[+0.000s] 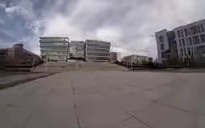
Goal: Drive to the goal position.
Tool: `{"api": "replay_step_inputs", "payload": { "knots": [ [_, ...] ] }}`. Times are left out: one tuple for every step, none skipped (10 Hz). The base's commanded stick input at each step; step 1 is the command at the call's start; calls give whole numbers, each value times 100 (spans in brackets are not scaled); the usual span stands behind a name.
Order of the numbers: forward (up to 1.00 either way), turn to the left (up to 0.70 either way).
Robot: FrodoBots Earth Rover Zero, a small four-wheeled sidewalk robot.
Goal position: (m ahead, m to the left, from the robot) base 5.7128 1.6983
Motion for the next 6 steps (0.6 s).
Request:
{"api": "replay_step_inputs", "payload": {
  "knots": [
    [70, 0],
    [70, 10],
    [70, 32],
    [70, 35],
    [70, 5],
    [70, 0]
  ]
}}
